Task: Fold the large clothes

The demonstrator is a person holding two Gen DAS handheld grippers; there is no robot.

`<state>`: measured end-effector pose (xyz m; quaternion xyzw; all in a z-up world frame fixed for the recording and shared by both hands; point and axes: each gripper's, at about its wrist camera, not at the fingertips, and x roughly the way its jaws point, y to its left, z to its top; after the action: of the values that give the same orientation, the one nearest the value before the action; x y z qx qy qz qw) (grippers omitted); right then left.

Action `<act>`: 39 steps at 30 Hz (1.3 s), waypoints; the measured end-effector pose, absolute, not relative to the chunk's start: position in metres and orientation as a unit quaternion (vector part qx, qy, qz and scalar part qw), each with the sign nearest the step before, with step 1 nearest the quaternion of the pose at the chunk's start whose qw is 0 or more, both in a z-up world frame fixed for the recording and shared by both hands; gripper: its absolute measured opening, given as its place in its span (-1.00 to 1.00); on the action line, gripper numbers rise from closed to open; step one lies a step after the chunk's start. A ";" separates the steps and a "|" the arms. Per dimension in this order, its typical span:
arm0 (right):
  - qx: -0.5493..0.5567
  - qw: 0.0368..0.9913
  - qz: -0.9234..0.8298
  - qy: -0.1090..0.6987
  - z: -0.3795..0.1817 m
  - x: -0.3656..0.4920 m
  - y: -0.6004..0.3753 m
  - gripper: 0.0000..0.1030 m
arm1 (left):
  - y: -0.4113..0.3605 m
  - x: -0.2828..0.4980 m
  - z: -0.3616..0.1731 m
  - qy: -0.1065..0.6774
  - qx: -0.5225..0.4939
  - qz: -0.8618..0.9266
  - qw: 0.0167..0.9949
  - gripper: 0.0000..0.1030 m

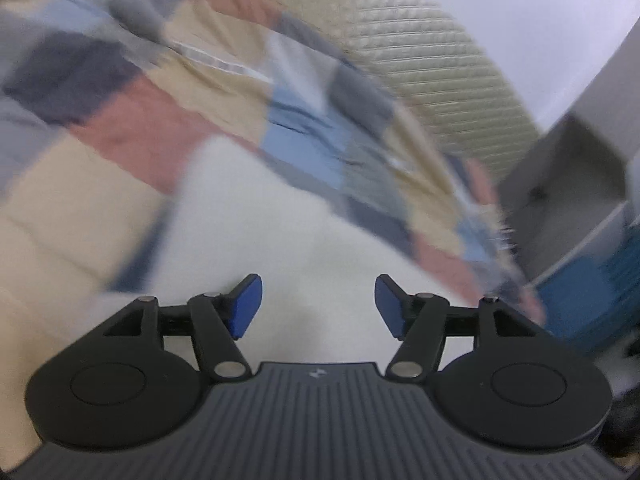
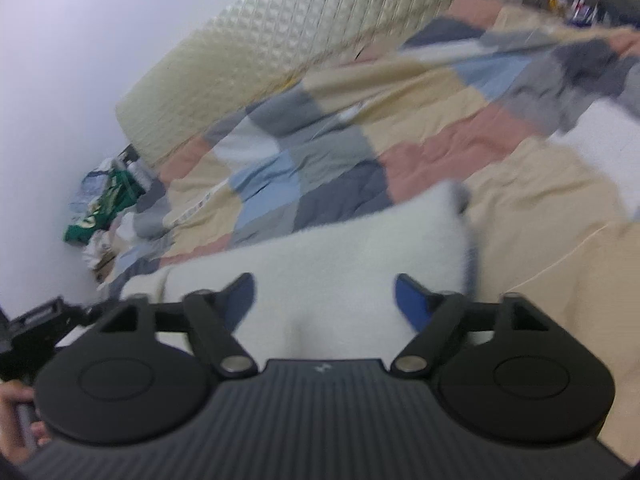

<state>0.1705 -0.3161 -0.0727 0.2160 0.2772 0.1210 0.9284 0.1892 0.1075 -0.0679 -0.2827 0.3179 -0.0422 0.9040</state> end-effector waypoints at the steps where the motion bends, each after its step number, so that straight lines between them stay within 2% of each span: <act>1: 0.208 0.934 0.112 0.270 -0.070 0.168 -0.320 0.68 | 0.111 0.190 -0.069 0.323 -0.278 -0.029 0.904 0.32; 6: 0.171 0.952 0.047 0.250 -0.066 0.169 -0.334 0.70 | 0.116 0.196 -0.066 0.314 -0.221 0.017 0.923 0.32; 11: 0.181 0.937 0.031 0.296 -0.089 0.191 -0.342 0.70 | 0.110 0.201 -0.069 0.302 -0.133 0.067 0.942 0.42; 14: 0.192 0.924 0.044 0.328 -0.105 0.204 -0.339 0.70 | 0.118 0.207 -0.077 0.316 -0.144 0.092 0.933 0.52; 17: 0.174 0.914 0.060 0.361 -0.118 0.212 -0.326 0.69 | 0.128 0.217 -0.089 0.345 -0.175 0.081 0.918 0.52; 20: 0.199 0.908 0.083 0.360 -0.122 0.210 -0.325 0.67 | 0.130 0.223 -0.096 0.355 -0.190 0.074 0.912 0.51; 21: 0.206 0.905 0.091 0.360 -0.123 0.210 -0.325 0.51 | 0.130 0.225 -0.096 0.357 -0.190 0.072 0.912 0.51; 22: 0.208 0.905 0.097 0.359 -0.122 0.209 -0.325 0.44 | 0.129 0.227 -0.097 0.359 -0.187 0.070 0.912 0.46; 24: 0.195 0.909 0.099 0.355 -0.119 0.207 -0.320 0.13 | 0.127 0.228 -0.099 0.366 -0.179 0.066 0.911 0.21; 25: 0.185 0.913 0.098 0.351 -0.116 0.206 -0.319 0.05 | 0.124 0.229 -0.099 0.369 -0.180 0.061 0.910 -0.04; 26: 0.178 0.916 0.097 0.345 -0.112 0.204 -0.317 -0.13 | 0.122 0.228 -0.098 0.370 -0.175 0.058 0.911 -0.24; 27: 0.176 0.918 0.097 0.341 -0.109 0.203 -0.316 -0.28 | 0.118 0.225 -0.094 0.366 -0.163 0.057 0.915 -0.34; 28: 0.175 0.921 0.096 0.335 -0.105 0.203 -0.317 -0.35 | 0.115 0.222 -0.089 0.357 -0.154 0.056 0.919 -0.52; 29: 0.175 0.924 0.098 0.327 -0.101 0.201 -0.318 -0.51 | 0.114 0.218 -0.085 0.345 -0.155 0.057 0.924 -0.59; 30: 0.177 0.926 0.098 0.319 -0.097 0.201 -0.319 -0.54 | 0.115 0.215 -0.079 0.330 -0.160 0.062 0.928 -0.61; 32: 0.169 0.933 0.096 0.303 -0.089 0.201 -0.318 -0.56 | 0.114 0.213 -0.071 0.305 -0.166 0.066 0.935 -0.71; 34: 0.158 0.937 0.091 0.298 -0.086 0.205 -0.317 -0.57 | 0.112 0.216 -0.065 0.290 -0.158 0.070 0.941 -0.72; 39: 0.141 0.936 0.071 0.314 -0.105 0.226 -0.312 -0.56 | 0.105 0.239 -0.085 0.321 -0.119 0.075 0.937 -0.72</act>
<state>0.2262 -0.3125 -0.1049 0.1413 0.3145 0.0707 0.9360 0.2385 0.1053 -0.0850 -0.1195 0.3208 0.0754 0.9365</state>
